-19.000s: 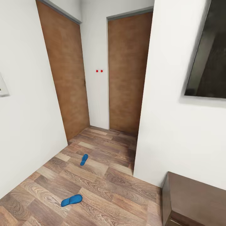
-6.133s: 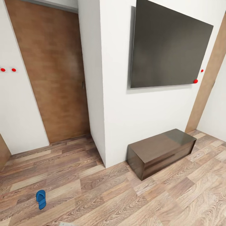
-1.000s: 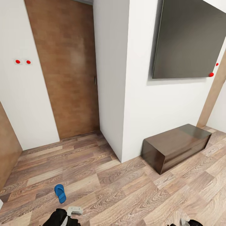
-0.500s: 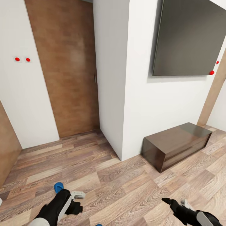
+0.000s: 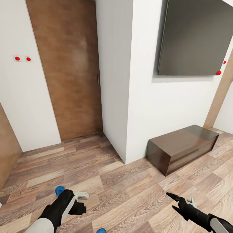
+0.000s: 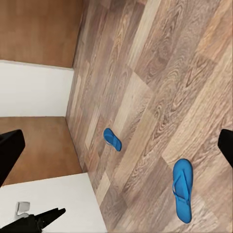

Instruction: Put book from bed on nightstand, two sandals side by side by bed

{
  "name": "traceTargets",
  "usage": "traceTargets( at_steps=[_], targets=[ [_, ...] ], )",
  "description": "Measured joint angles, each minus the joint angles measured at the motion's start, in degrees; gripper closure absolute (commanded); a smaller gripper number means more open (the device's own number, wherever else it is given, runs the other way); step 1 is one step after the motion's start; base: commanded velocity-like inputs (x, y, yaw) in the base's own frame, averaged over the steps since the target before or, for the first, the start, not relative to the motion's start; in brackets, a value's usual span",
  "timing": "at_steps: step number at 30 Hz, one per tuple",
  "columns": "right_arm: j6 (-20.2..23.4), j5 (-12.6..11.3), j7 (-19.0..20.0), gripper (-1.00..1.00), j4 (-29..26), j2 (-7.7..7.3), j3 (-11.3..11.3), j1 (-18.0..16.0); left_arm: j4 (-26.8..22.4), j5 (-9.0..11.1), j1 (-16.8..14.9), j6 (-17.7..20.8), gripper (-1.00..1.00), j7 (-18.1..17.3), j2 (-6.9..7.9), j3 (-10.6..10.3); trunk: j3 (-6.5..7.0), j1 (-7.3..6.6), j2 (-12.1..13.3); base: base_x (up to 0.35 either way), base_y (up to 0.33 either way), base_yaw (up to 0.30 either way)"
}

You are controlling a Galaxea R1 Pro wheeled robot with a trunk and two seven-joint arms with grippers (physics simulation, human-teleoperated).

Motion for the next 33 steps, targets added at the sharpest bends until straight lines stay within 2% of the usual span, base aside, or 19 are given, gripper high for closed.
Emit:
traceTargets(
  at_steps=[8, 18, 24, 33],
  targets=[
    [-1.07, -0.27, 2.4, -1.0, 0.42, -0.22, -0.23, 0.04, 0.55, -0.03, -1.82, 1.26, -1.0, 0.01, 0.07, 0.01, -1.44, 1.76, -3.21, 0.0, 0.0, 0.0],
    [-8.55, -0.1, 2.62, -1.0, 1.25, -0.26, -0.29, 0.11, 0.25, -0.02, -2.81, 2.73, -1.0, -0.07, -0.02, -0.08, -3.23, 3.95, -7.22, 0.0, 0.0, 0.0],
    [-10.06, 0.22, 2.85, -1.0, 1.39, -0.31, -0.3, 0.12, -0.88, -0.12, -2.91, 2.81, -1.0, -0.26, -1.71, -0.48, -4.31, 5.27, -9.63, 0.0, 0.0, 0.0],
    [-8.72, 0.44, 3.55, -1.0, 1.43, -0.42, -0.19, 0.13, -1.68, -0.4, -3.08, 3.11, -1.0, -0.38, -4.9, -0.98, -5.93, 7.25, -13.24, 0.0, 0.0, 0.0]
  ],
)
